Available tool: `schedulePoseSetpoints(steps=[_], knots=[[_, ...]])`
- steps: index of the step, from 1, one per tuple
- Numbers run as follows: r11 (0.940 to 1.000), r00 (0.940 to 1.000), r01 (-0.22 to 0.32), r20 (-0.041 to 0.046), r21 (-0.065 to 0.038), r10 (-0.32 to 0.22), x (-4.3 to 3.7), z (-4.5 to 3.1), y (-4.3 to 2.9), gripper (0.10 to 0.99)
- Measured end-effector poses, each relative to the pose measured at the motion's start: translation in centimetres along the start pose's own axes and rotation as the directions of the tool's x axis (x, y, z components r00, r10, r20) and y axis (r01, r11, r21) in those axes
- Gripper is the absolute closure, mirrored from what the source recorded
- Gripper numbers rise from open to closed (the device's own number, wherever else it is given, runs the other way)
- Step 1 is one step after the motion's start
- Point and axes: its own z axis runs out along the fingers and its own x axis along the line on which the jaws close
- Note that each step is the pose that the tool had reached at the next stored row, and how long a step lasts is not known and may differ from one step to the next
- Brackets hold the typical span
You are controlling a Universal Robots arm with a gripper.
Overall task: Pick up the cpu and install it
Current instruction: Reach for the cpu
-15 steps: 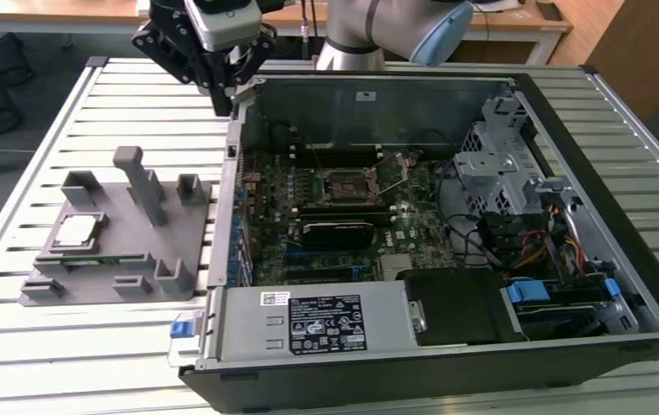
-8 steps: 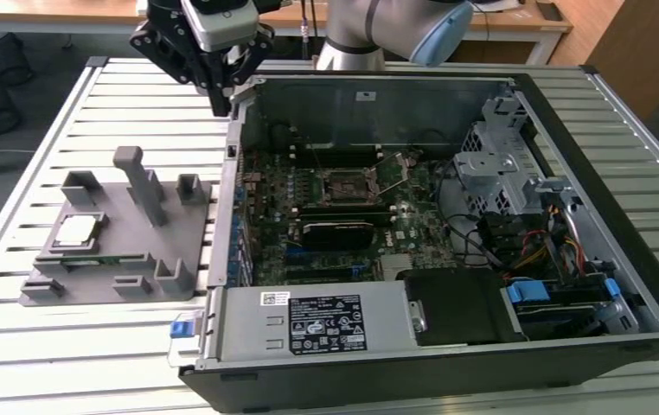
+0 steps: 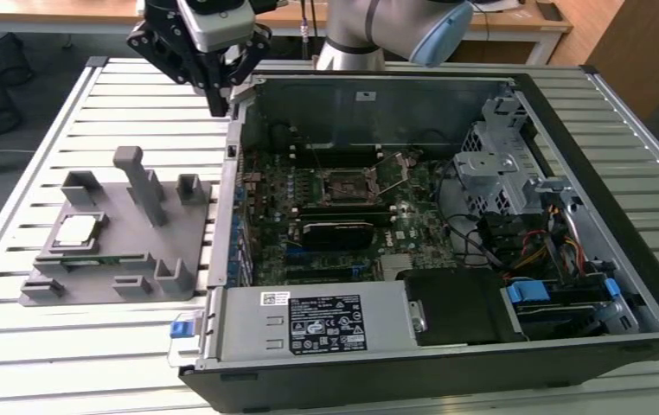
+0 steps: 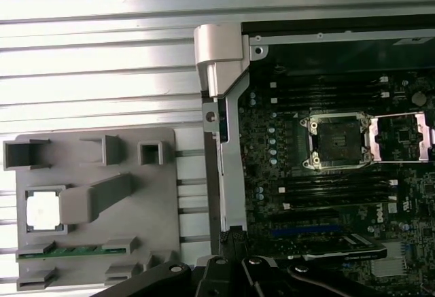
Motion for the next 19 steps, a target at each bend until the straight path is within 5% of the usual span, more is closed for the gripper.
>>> schedulePoseSetpoints(steps=[19], knots=[[1.0000,1.0000,0.000,-0.0001,0.000,0.000,0.53,0.05,-0.04,0.976]])
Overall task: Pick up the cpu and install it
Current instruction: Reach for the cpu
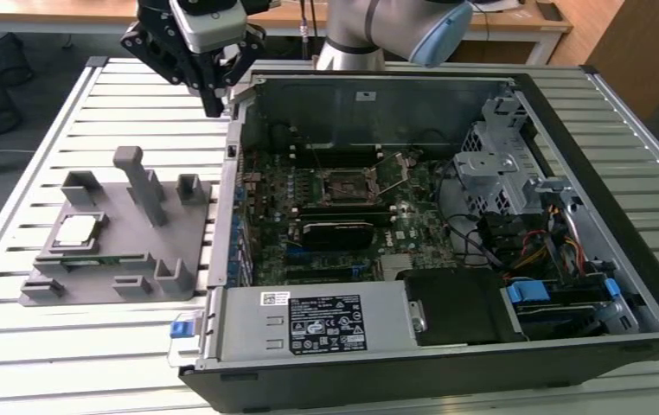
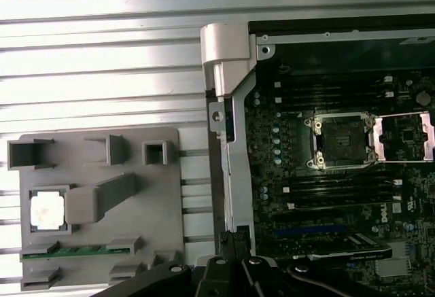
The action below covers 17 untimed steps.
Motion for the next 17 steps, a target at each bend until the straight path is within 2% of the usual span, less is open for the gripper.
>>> schedulePoseSetpoints(steps=[17], knots=[[1.0000,1.0000,0.000,-0.0001,0.000,0.000,0.51,0.05,-0.04,0.976]])
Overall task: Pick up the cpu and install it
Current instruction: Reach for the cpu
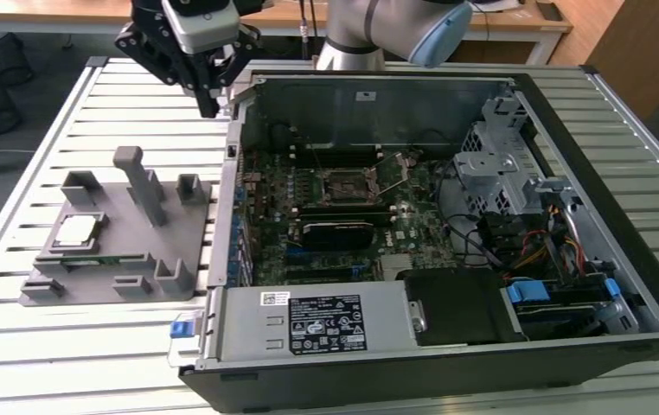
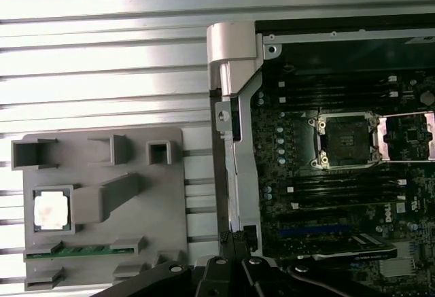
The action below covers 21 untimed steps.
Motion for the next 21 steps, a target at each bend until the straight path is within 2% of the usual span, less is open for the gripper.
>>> schedulePoseSetpoints(steps=[21], knots=[[1.0000,1.0000,0.000,-0.0001,0.000,0.000,0.62,0.05,-0.05,0.976]])
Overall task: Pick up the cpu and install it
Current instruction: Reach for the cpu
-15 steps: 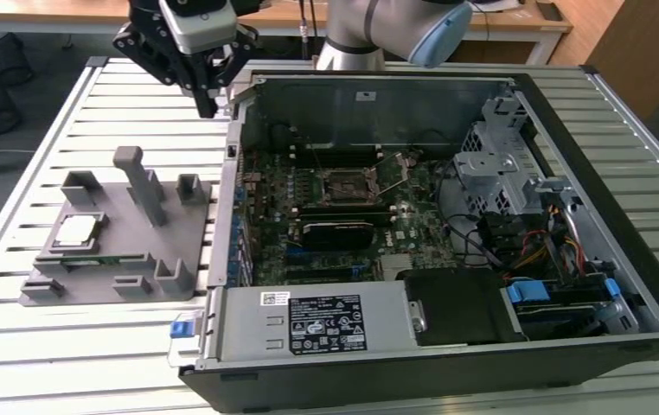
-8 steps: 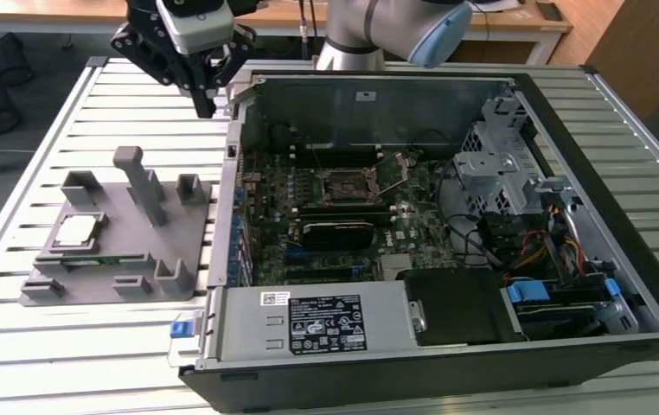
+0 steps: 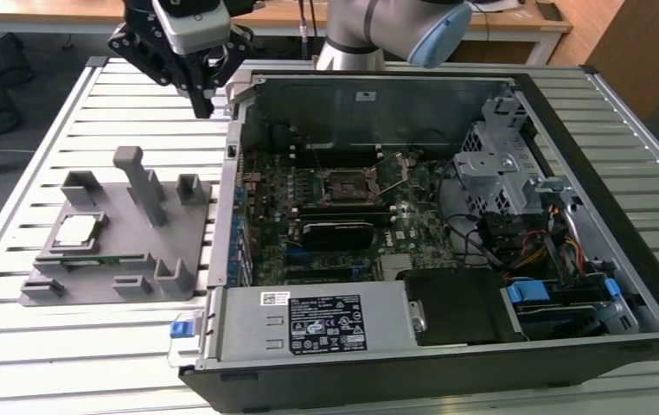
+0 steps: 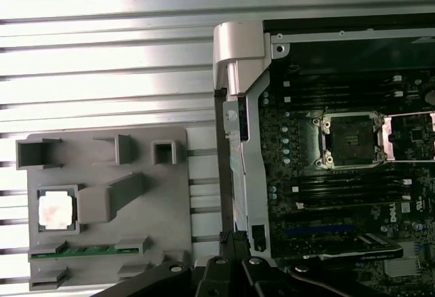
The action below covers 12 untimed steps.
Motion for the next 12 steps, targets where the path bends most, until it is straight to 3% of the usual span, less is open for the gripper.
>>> schedulePoseSetpoints(steps=[12], knots=[[1.0000,1.0000,0.000,-0.0001,0.000,0.000,0.35,0.04,-0.03,0.976]])
